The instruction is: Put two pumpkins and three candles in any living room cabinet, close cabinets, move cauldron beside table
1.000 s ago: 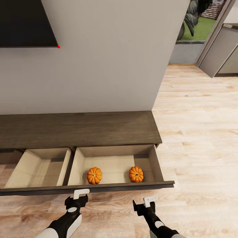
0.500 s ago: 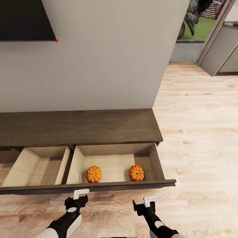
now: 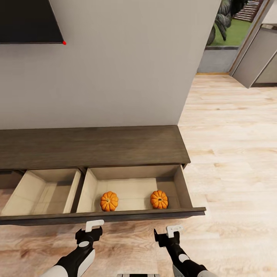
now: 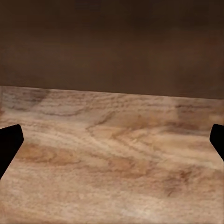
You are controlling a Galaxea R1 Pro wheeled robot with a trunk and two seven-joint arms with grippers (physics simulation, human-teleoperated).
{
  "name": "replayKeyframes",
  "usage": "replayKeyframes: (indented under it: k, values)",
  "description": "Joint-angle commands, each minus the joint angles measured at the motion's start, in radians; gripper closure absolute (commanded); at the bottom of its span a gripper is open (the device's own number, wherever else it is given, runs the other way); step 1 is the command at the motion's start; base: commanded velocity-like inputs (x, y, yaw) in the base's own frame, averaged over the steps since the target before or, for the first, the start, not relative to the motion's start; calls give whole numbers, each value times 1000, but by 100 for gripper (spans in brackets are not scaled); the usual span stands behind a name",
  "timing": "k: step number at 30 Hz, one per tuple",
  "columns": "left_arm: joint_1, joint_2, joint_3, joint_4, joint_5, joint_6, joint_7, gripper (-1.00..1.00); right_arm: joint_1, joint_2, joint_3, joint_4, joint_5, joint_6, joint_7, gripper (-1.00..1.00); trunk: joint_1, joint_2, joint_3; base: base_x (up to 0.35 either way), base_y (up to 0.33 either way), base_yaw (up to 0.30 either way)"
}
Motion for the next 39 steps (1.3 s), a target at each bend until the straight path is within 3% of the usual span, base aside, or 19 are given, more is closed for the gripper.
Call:
replayKeyframes:
  k: [1, 6, 11, 18, 39]
  values:
    - [0, 0, 0, -1, -3, 0, 0, -100, -3, 0, 0, -7, -1, 1, 0, -100, 0, 0, 0, 0, 0, 0]
    - [0, 1, 0, -2, -3, 0, 0, -100, -24, -1, -6, -11, -12, 5, -1, -100, 0, 0, 0, 0, 0, 0]
    - [-1, 0, 0, -2, -3, 0, 0, -100, -43, 0, -7, -11, -49, 10, -1, -100, 0, 0, 0, 0, 0, 0]
    - [-1, 1, 1, -23, -3, 0, 2, -100, -69, 2, -6, -6, -50, 12, -1, -100, 0, 0, 0, 0, 0, 0]
    - [-1, 1, 1, -28, -4, 0, 2, -100, -70, 11, -4, -4, -47, 1, -29, -100, 0, 0, 2, 0, 0, 41]
